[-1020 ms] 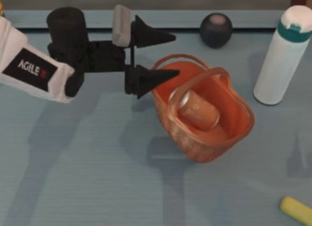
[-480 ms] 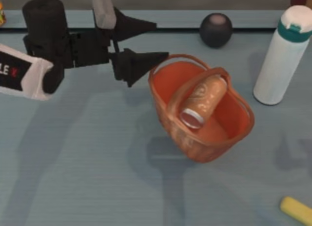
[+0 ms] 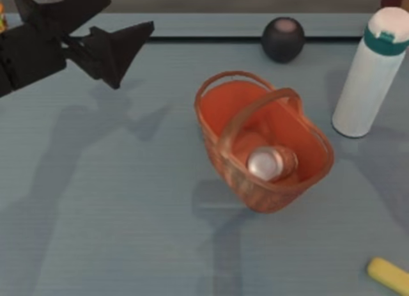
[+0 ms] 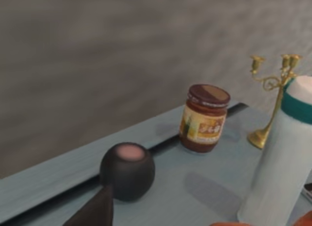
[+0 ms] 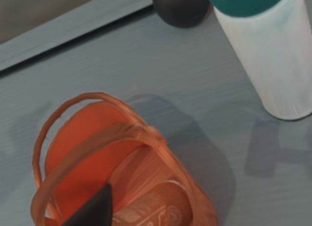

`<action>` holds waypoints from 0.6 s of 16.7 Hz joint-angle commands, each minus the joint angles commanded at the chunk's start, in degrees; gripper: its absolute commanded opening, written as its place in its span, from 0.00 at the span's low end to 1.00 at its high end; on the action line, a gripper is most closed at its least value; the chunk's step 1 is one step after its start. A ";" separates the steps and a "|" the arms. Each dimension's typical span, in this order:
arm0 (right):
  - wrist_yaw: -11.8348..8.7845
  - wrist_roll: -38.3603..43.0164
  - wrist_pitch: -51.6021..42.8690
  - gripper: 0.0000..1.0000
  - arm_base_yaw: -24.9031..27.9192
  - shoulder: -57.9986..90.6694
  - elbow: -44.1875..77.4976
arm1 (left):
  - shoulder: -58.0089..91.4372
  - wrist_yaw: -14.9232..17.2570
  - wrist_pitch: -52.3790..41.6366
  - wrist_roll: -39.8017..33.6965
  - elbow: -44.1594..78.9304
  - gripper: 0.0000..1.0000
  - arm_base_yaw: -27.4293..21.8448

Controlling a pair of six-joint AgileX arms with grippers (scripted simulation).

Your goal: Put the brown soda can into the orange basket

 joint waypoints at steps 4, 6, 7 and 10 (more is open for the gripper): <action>0.49 15.11 -15.60 1.00 5.15 22.11 23.20 | -22.50 -11.34 -8.56 -0.11 -10.38 1.00 3.11; 0.81 22.66 -23.40 1.00 7.66 33.18 34.85 | -34.36 -17.28 -13.00 0.34 -16.11 1.00 4.59; 0.98 26.36 -27.22 1.00 8.88 38.60 40.56 | -39.98 -20.10 -15.10 0.64 -18.90 1.00 5.26; 1.49 36.85 -38.07 1.00 12.35 54.01 56.77 | -56.24 -28.35 -21.26 1.83 -27.36 1.00 7.08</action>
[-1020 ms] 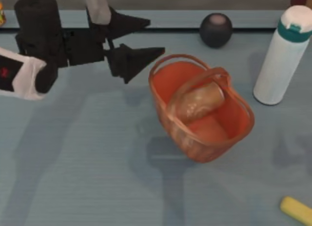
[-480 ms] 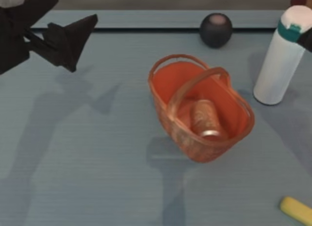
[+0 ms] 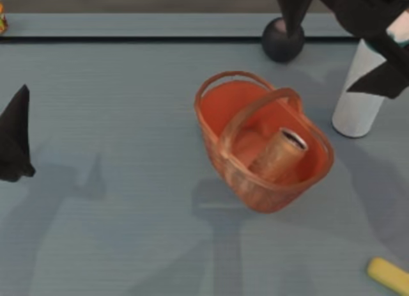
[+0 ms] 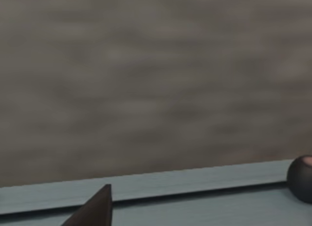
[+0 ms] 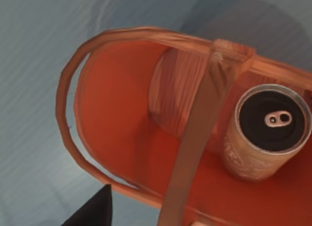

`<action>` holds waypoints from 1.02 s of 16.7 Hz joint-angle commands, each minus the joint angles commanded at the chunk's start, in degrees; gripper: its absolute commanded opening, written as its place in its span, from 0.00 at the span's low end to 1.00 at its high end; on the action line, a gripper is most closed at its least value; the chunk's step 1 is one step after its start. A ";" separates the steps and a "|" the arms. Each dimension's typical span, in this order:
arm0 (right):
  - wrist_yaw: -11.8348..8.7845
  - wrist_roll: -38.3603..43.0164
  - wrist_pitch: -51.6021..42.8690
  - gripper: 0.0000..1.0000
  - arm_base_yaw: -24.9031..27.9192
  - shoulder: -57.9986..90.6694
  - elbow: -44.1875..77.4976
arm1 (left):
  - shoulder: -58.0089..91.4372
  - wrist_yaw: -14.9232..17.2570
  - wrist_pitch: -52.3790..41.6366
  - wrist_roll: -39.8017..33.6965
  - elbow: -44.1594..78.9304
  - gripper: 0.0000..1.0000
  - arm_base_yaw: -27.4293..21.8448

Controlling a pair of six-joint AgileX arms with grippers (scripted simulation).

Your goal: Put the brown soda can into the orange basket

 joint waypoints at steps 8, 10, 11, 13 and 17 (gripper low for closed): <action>0.98 19.02 -19.70 1.00 6.28 28.02 29.16 | -25.88 -14.68 -11.02 3.06 -16.21 1.00 2.75; 1.06 20.52 -21.26 1.00 6.78 30.23 31.45 | -27.71 -15.86 -11.89 3.35 -17.58 1.00 2.92; 1.07 20.69 -21.43 1.00 6.84 30.48 31.71 | -27.91 -15.99 -11.99 3.38 -17.73 1.00 2.94; 1.07 20.69 -21.43 1.00 6.84 30.48 31.71 | -27.91 -15.99 -11.99 3.38 -17.73 1.00 2.94; 1.07 20.49 -20.54 1.00 6.66 30.11 30.54 | -27.91 -15.99 -11.99 3.38 -17.73 1.00 2.94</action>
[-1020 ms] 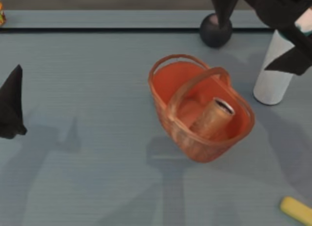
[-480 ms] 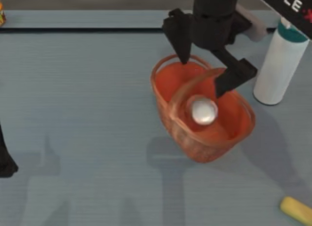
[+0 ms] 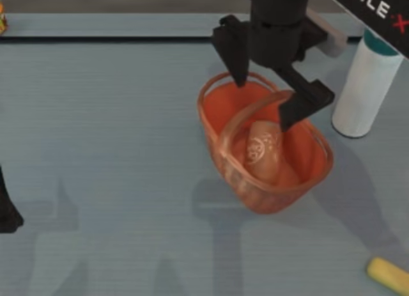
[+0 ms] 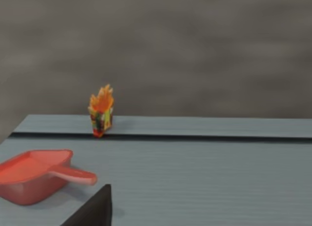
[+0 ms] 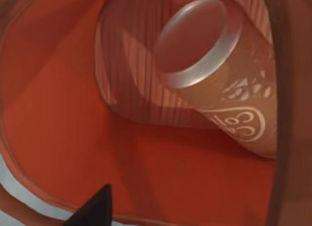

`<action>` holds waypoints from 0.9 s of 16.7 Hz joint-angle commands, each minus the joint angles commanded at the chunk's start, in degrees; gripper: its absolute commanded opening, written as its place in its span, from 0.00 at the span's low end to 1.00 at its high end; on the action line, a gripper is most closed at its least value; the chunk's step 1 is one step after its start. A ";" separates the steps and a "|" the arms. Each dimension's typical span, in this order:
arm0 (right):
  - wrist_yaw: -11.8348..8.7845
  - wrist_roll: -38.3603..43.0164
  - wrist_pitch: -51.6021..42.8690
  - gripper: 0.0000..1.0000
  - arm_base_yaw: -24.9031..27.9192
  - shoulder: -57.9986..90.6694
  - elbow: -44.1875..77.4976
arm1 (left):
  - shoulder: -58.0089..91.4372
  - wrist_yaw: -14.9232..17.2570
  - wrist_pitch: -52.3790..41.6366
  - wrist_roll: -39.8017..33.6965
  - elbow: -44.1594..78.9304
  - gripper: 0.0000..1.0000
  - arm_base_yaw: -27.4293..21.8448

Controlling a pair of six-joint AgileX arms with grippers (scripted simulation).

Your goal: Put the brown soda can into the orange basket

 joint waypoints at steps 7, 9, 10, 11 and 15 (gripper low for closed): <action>-0.02 0.21 5.52 1.00 0.22 -1.92 -7.54 | 0.00 0.00 0.00 0.00 0.00 1.00 0.00; -0.02 0.21 5.52 1.00 0.22 -1.92 -7.54 | 0.00 0.00 0.00 0.00 0.00 1.00 0.00; -0.02 0.21 5.52 0.92 0.22 -1.92 -7.54 | 0.00 0.00 0.00 0.00 0.00 1.00 0.00; -0.02 0.21 5.52 0.85 0.22 -1.92 -7.54 | 0.00 0.00 0.00 0.00 0.00 1.00 0.00; -0.02 0.21 5.52 0.55 0.22 -1.92 -7.54 | 0.00 0.00 0.00 0.00 0.00 1.00 0.00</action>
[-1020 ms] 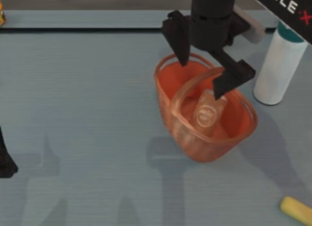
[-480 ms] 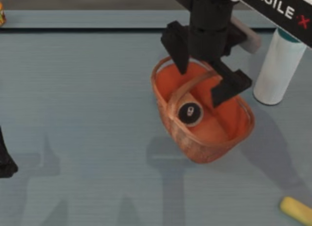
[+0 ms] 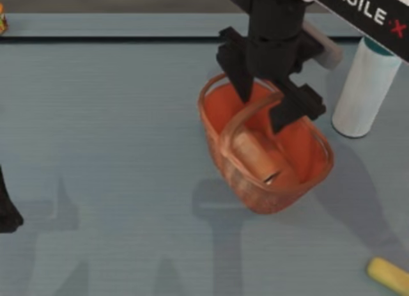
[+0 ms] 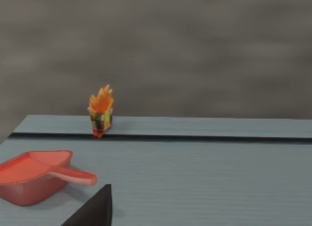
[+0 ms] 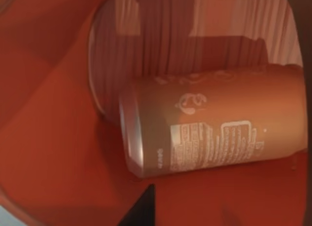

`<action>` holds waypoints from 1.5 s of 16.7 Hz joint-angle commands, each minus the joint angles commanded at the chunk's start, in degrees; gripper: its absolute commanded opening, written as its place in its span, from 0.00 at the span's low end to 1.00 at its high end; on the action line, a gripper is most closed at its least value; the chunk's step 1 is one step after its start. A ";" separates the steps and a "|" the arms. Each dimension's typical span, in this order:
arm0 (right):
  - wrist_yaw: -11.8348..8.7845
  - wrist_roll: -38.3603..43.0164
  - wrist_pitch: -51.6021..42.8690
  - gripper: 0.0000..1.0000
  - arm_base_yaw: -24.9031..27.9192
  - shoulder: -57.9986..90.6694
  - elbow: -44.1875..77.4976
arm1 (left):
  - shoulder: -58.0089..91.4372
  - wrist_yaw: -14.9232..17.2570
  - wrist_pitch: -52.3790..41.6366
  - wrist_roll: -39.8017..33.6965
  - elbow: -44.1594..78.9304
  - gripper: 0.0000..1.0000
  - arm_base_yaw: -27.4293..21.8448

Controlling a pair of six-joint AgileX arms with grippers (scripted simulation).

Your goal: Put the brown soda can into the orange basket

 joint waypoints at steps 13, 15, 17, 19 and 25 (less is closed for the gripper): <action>0.00 0.00 0.00 0.00 0.00 0.00 0.00 | 0.00 0.00 0.00 0.00 0.00 1.00 0.00; 0.00 0.00 0.00 0.00 0.00 0.00 0.00 | 0.00 0.00 0.00 0.00 0.00 1.00 0.00; 0.00 0.00 0.00 0.00 0.00 0.00 0.00 | 0.00 0.00 0.00 0.00 0.00 1.00 0.00; 0.00 0.00 0.00 0.00 0.00 0.00 0.00 | 0.00 0.00 0.00 0.00 0.00 1.00 0.00; 0.00 0.00 0.00 0.00 0.00 0.00 0.00 | 0.00 0.00 0.00 0.00 0.00 1.00 0.00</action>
